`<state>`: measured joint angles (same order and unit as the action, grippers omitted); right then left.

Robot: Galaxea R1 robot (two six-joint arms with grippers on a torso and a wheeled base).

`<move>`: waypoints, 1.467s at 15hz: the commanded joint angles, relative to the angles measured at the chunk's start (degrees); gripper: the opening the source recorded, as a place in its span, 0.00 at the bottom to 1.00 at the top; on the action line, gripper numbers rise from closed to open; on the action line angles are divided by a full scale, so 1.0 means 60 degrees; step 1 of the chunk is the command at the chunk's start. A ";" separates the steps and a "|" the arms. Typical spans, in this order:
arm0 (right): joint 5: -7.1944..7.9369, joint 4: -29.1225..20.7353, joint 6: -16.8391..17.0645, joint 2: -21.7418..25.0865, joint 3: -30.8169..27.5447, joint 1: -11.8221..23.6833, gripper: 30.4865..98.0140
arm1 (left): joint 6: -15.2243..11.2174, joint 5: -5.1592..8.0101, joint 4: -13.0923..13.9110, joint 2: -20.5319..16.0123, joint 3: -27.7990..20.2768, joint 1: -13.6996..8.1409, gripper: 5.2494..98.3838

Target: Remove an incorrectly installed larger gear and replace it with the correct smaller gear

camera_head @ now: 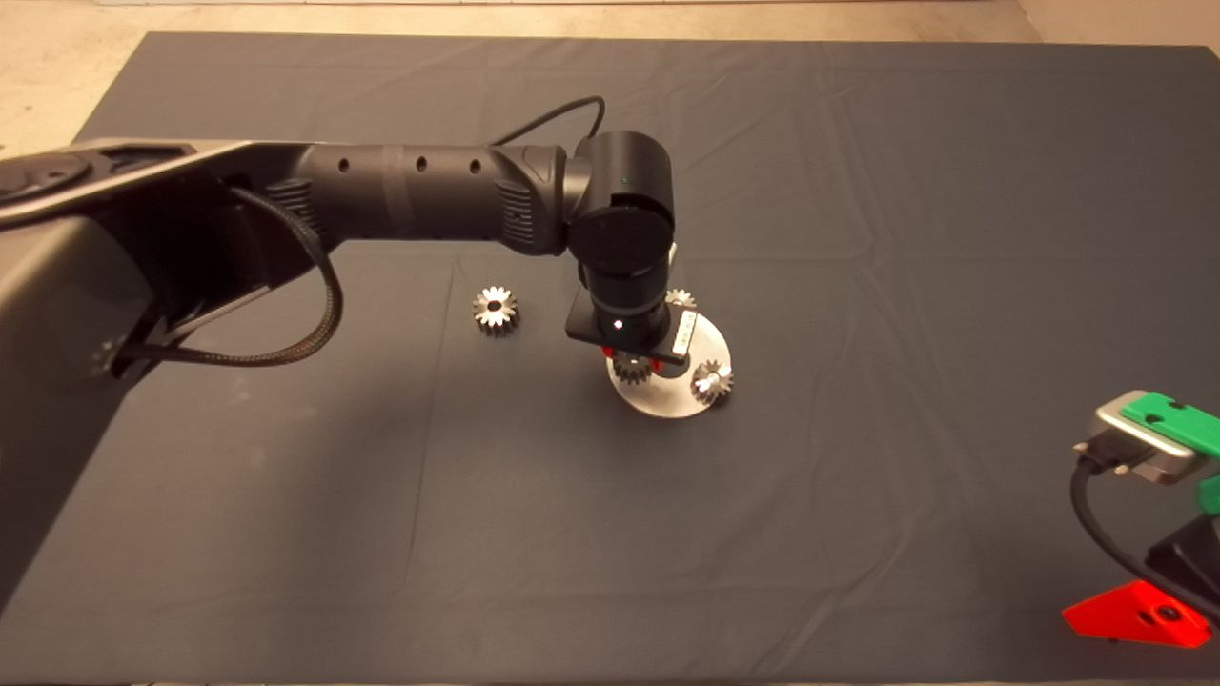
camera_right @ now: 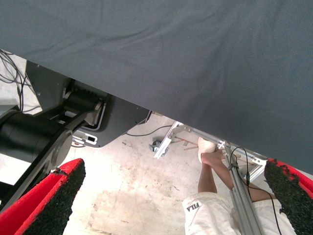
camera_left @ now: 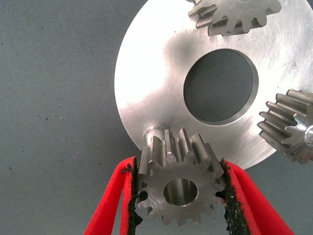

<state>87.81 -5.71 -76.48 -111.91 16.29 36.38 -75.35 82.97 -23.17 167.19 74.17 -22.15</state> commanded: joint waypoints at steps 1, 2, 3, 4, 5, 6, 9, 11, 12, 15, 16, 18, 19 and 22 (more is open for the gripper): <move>0.0526 -0.0337 -0.0011 0.0010 -0.0051 0.0149 0.98 | 0.0239 0.0176 0.0068 0.0092 -0.0015 -0.0264 0.32; 0.0526 -0.0338 -0.0011 -0.0004 -0.0051 0.0149 0.98 | 0.0254 0.0176 0.0054 0.0092 -0.0015 -0.0264 0.32; 0.0526 -0.0338 -0.0011 -0.0004 -0.0051 0.0147 0.98 | 0.0254 0.0188 0.0054 0.0092 -0.0015 -0.0264 0.32; 0.0526 -0.0338 -0.0011 -0.0004 -0.0051 0.0140 0.98 | 0.0254 0.0214 0.0054 0.0092 -0.0015 -0.0264 0.32; 0.0526 -0.0332 -0.0011 -0.0004 -0.0051 0.0149 0.98 | 0.0254 0.0249 0.0040 0.0092 -0.0001 -0.0264 0.32; 0.0526 -0.0328 -0.0011 -0.0004 -0.0051 0.0149 0.98 | 0.0254 0.0264 0.0039 0.0095 0.0025 -0.0264 0.32; 0.0526 -0.0324 -0.0011 -0.0004 -0.0051 0.0149 0.98 | 0.0446 0.0278 -0.0005 0.0107 0.0236 -0.0264 0.32; 0.0526 -0.0332 -0.0011 -0.0004 -0.0051 0.0134 0.98 | 0.0561 0.0293 -0.0005 0.0107 0.0351 -0.0264 0.32; 0.0526 -0.0338 -0.0011 -0.0004 -0.0065 0.0149 0.98 | 0.0561 0.0308 -0.0005 0.0107 0.0351 -0.0264 0.32; 0.0526 -0.0324 -0.0011 -0.0004 -0.0051 0.0137 0.98 | 0.0576 0.0322 -0.0005 0.0107 0.0351 -0.0260 0.31; 0.0526 -0.0325 -0.0011 -0.0004 -0.0064 0.0149 0.98 | 0.0604 0.0322 0.0010 0.0108 0.0336 -0.0249 0.31; 0.0526 -0.0333 -0.0011 -0.0004 -0.0051 0.0149 0.98 | 0.0605 0.0322 0.0039 0.0107 0.0287 -0.0249 0.31; 0.0526 -0.0337 -0.0011 0.0009 -0.0051 0.0149 0.98 | 0.0605 0.0322 0.0039 0.0107 0.0279 -0.0249 0.31; 0.0526 -0.0337 -0.0011 -0.0004 -0.0052 0.0135 0.98 | 0.0605 0.0527 0.0068 0.0120 0.0278 -0.0235 0.31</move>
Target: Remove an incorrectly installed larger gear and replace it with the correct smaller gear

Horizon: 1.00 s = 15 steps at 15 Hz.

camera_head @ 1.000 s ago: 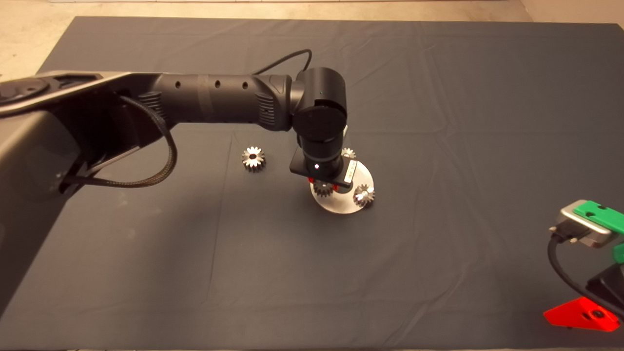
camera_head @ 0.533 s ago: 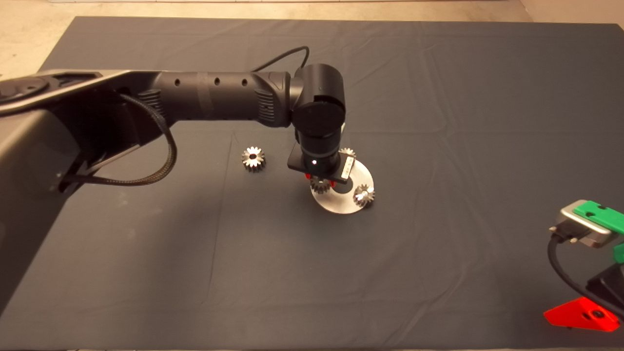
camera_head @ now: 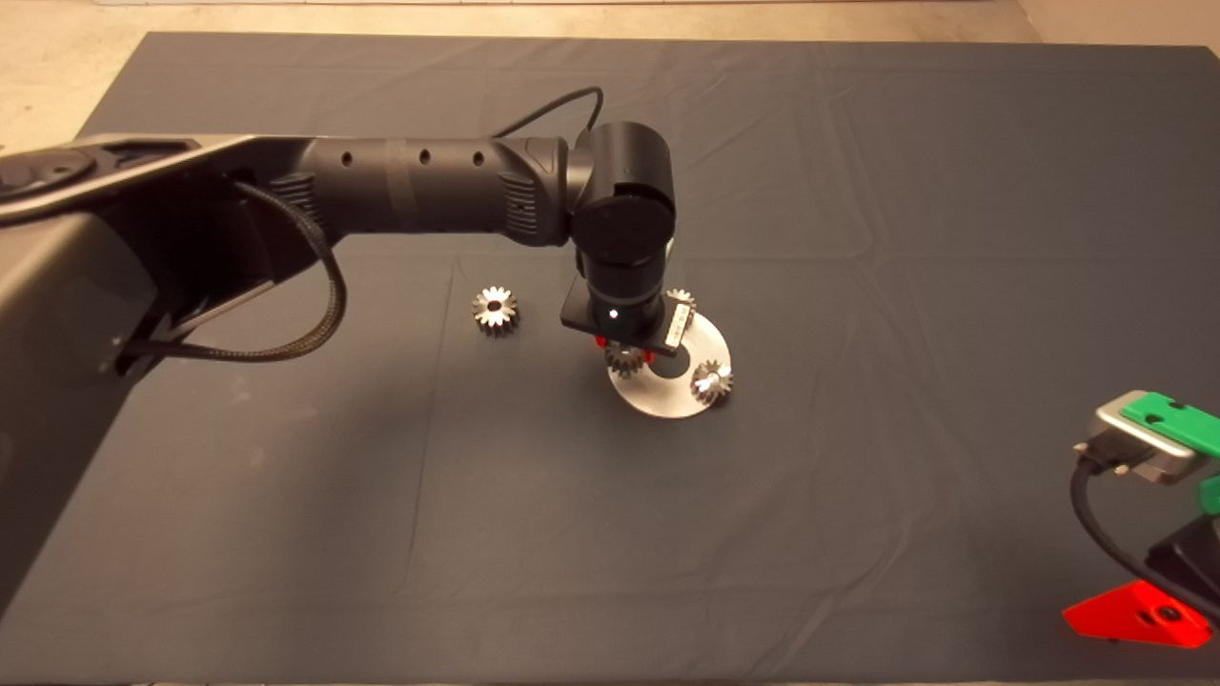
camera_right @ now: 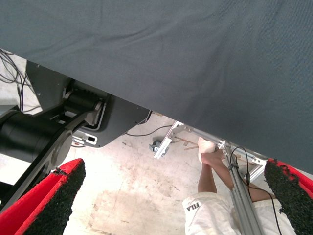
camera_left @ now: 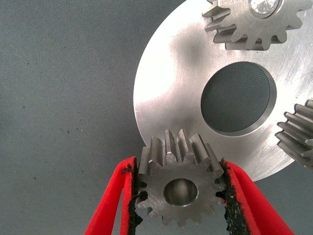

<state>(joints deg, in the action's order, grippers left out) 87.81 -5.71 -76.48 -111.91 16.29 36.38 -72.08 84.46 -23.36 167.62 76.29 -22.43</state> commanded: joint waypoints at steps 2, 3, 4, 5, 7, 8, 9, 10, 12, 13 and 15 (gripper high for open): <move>0.0526 -0.0331 -0.0011 -0.0004 -0.0058 0.0149 0.98 | 0.0061 0.0294 0.0113 0.0036 -0.0061 -0.0159 0.31; 0.0526 -0.0337 -0.0011 -0.0004 -0.0051 0.0149 0.98 | 0.0075 0.0279 0.0128 0.0048 -0.0061 -0.0159 0.31; 0.0526 -0.0335 -0.0011 -0.0004 -0.0051 0.0137 0.98 | 0.0075 0.0279 0.0128 0.0050 -0.0061 -0.0159 0.31; 0.0526 -0.0338 -0.0011 -0.0004 -0.0058 0.0141 0.98 | 0.0090 0.0279 0.0143 0.0050 -0.0061 -0.0159 0.31; 0.0526 -0.0324 -0.0011 -0.0004 -0.0053 0.0134 0.98 | 0.0089 0.0279 0.0172 0.0050 -0.0076 -0.0159 0.31; 0.0526 -0.0331 -0.0011 -0.0019 -0.0051 0.0141 0.98 | 0.0075 0.0265 0.0187 0.0050 -0.0076 -0.0144 0.31; 0.0526 -0.0338 -0.0011 -0.0004 -0.0056 0.0148 0.98 | 0.0075 0.0265 0.0216 0.0050 -0.0076 -0.0144 0.31; 0.0526 -0.0338 -0.0012 -0.0004 -0.0052 0.0149 0.98 | 0.0075 0.0250 0.0231 0.0065 -0.0061 -0.0130 0.31; 0.0526 -0.0338 -0.0026 0.0010 -0.0052 0.0148 0.98 | 0.0075 0.0250 0.0216 0.0094 -0.0032 -0.0129 0.31; 0.0526 -0.0338 -0.0026 0.0010 -0.0066 0.0149 0.98 | 0.0076 0.0249 0.0216 0.0094 -0.0032 -0.0115 0.31; 0.0526 -0.0338 -0.0026 0.0005 -0.0065 0.0140 0.98 | 0.0090 0.0294 0.0222 0.0094 -0.0075 -0.0121 0.31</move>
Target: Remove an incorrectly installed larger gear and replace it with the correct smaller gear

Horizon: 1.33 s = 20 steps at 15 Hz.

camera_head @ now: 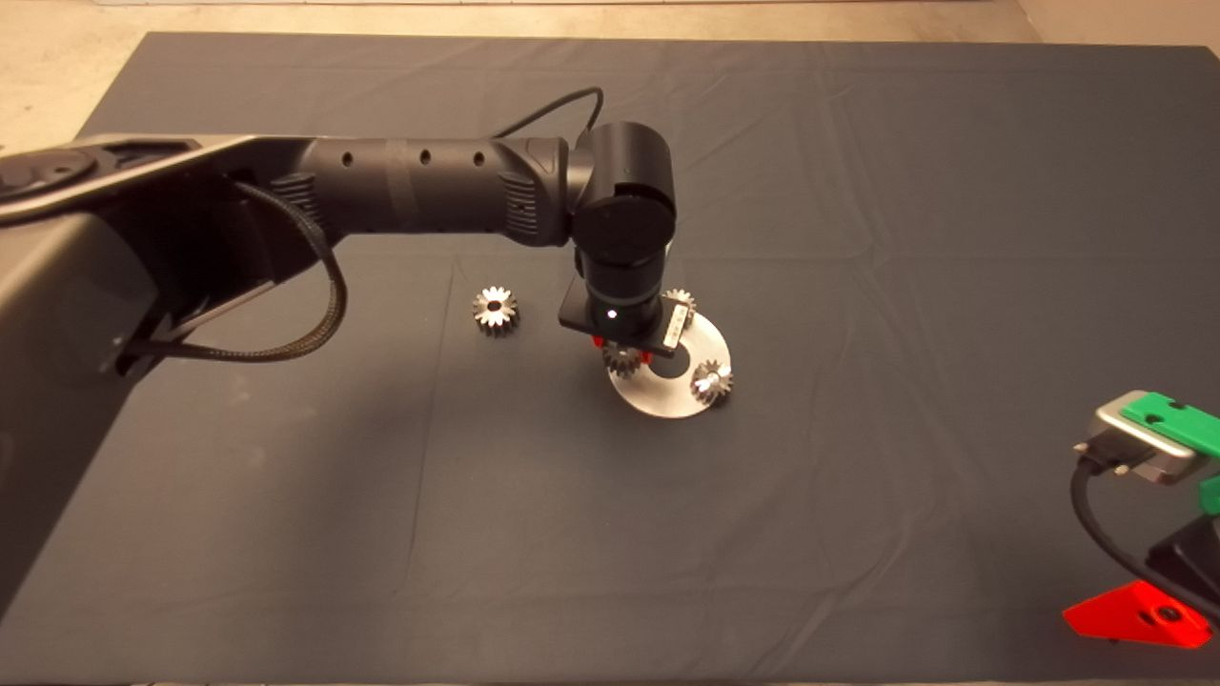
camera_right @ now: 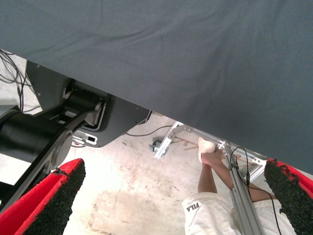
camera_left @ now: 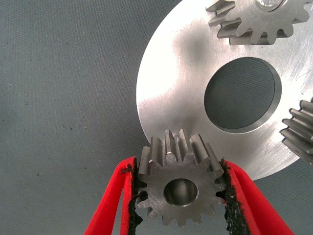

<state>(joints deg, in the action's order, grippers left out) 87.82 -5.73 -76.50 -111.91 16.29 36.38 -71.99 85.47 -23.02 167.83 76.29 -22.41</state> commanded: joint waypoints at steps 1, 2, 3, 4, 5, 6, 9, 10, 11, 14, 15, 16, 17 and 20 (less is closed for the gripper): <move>0.0524 -0.0334 -0.0024 0.0010 -0.0065 0.0146 0.98 | 0.0074 0.0125 0.0174 0.0060 -0.0123 -0.0130 0.31; 0.0524 -0.0334 -0.0024 -0.0004 -0.0061 0.0149 0.98 | 0.0074 0.0175 0.0174 0.0060 -0.0134 -0.0119 0.31; 0.0524 -0.0334 -0.0024 -0.0004 -0.0060 0.0140 0.98 | 0.0074 0.0249 0.0174 0.0060 -0.0120 -0.0119 0.31; 0.0524 -0.0334 -0.0024 -0.0004 -0.0055 0.0145 0.98 | 0.0074 0.0257 0.0174 0.0060 -0.0105 -0.0119 0.31; 0.0524 -0.0334 -0.0024 -0.0004 -0.0066 0.0134 0.98 | 0.0087 0.0257 0.0174 0.0060 -0.0105 -0.0119 0.31; 0.0524 -0.0334 -0.0024 -0.0004 -0.0051 0.0134 0.98 | 0.0110 0.0257 0.0174 0.0060 -0.0098 -0.0119 0.31; 0.0524 -0.0334 -0.0024 -0.0004 -0.0051 0.0140 0.98 | 0.0191 0.0272 0.0174 0.0060 -0.0067 -0.0113 0.31; 0.0510 -0.0334 -0.0024 -0.0004 -0.0061 0.0139 0.98 | 0.0191 0.0301 0.0174 0.0060 -0.0032 -0.0119 0.31; 0.0524 -0.0334 -0.0024 -0.0004 -0.0066 0.0134 0.98 | 0.0205 0.0330 0.0159 0.0060 -0.0032 -0.0104 0.31; 0.0524 -0.0334 -0.0024 0.0010 -0.0051 0.0135 0.98 | 0.0206 0.0389 0.0145 0.0060 -0.0046 -0.0104 0.31; 0.0514 -0.0334 -0.0024 0.0010 -0.0066 0.0134 0.98 | 0.0206 0.0389 0.0145 0.0060 -0.0076 -0.0104 0.31; 0.0524 -0.0334 -0.0031 0.0010 -0.0066 0.0134 0.98 | 0.0206 0.0404 0.0159 0.0060 -0.0090 -0.0104 0.31; 0.0524 -0.0334 -0.0027 0.0010 -0.0066 0.0134 0.98 | 0.0206 0.0407 0.0174 0.0060 -0.0123 -0.0104 0.31; 0.0524 -0.0334 -0.0024 0.0010 -0.0063 0.0134 0.98 | 0.0206 0.0831 0.0174 0.0060 -0.0196 -0.0118 0.31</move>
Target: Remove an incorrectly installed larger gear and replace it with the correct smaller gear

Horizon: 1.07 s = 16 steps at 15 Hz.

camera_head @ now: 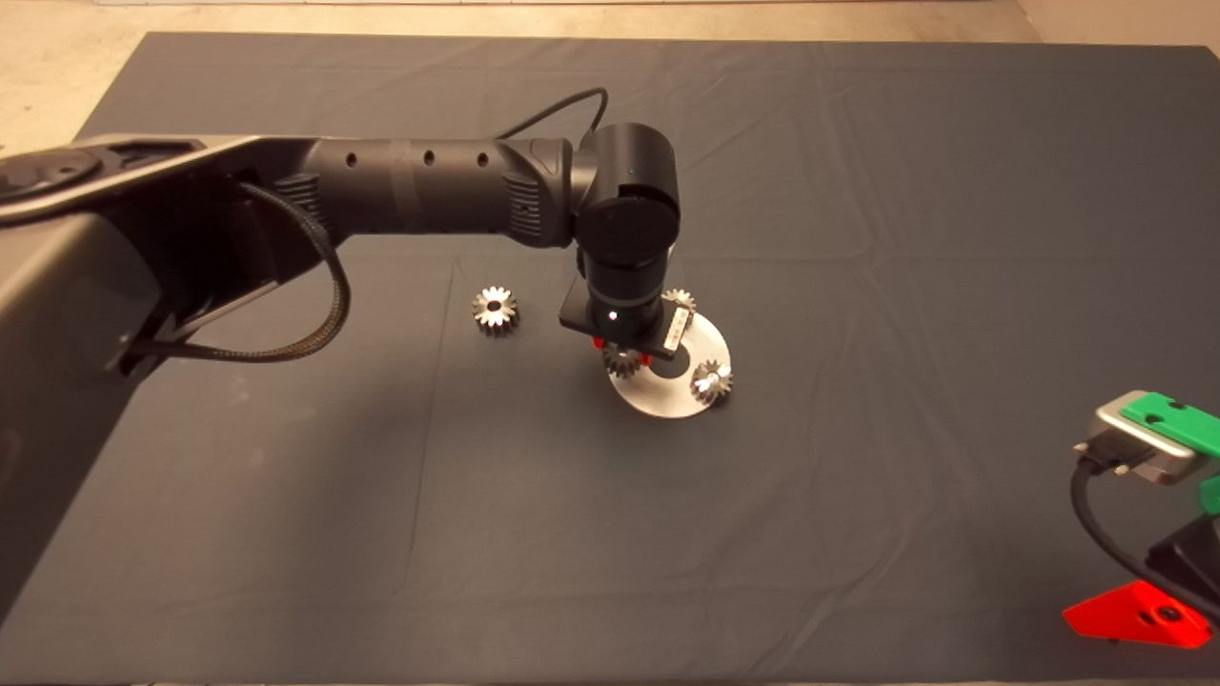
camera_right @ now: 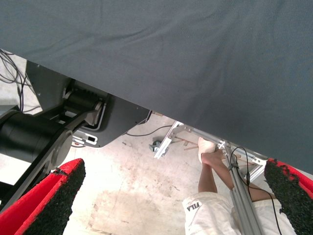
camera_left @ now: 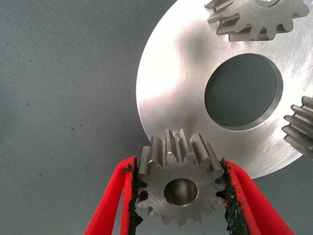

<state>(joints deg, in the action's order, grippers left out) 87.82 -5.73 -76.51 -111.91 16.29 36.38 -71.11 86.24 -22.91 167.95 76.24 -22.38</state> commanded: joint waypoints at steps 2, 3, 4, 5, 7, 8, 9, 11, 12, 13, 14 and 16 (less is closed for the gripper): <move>0.0524 -0.0334 -0.0030 0.0010 -0.0066 0.0134 0.98 | 0.0016 0.0730 0.0170 0.0040 -0.0361 -0.0123 0.31; 0.0524 -0.0334 -0.0022 0.0010 -0.0066 0.0134 0.98 | 0.0001 0.0730 0.0170 0.0039 -0.0375 -0.0123 0.31; 0.0524 -0.0334 -0.0022 0.0010 -0.0066 0.0134 0.98 | 0.0001 0.0730 0.0185 0.0039 -0.0375 -0.0123 0.31; 0.0524 -0.0334 -0.0022 0.0010 -0.0066 0.0134 0.98 | -0.0014 0.0730 0.0252 0.0054 -0.0390 -0.0123 0.31; 0.0524 -0.0334 -0.0022 0.0010 -0.0066 0.0134 0.98 | -0.0043 0.0701 0.0375 0.0042 -0.0464 -0.0123 0.31; 0.0524 -0.0334 -0.0022 0.0010 -0.0066 0.0134 0.98 | -0.0043 0.0686 0.0375 0.0054 -0.0463 -0.0126 0.31; 0.0524 -0.0334 -0.0022 0.0010 -0.0058 0.0134 0.98 | -0.0043 0.0686 0.0375 0.0054 -0.0434 -0.0123 0.31; 0.0524 -0.0334 -0.0037 0.0010 -0.0066 0.0134 0.98 | -0.0043 0.0627 0.0375 0.0054 -0.0390 -0.0137 0.31; 0.0524 -0.0334 -0.0037 0.0010 -0.0066 0.0134 0.98 | -0.0029 0.0538 0.0375 0.0054 -0.0361 -0.0137 0.31; 0.0524 -0.0334 -0.0036 0.0042 -0.0066 0.0134 0.98 | 0.0000 0.0359 0.0375 0.0054 -0.0343 -0.0167 0.31; 0.0524 -0.0334 -0.0036 0.0126 -0.0066 0.0134 0.98 | 0.0001 0.0262 0.0375 0.0053 -0.0302 -0.0181 0.31; 0.0524 -0.0334 -0.0022 0.0171 -0.0066 0.0134 0.98 | 0.0030 0.0261 0.0331 0.0054 -0.0182 -0.0196 0.31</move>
<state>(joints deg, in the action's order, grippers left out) 87.81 -5.73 -76.51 -111.87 16.28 36.38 -71.22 87.13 -21.86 167.95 74.50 -22.13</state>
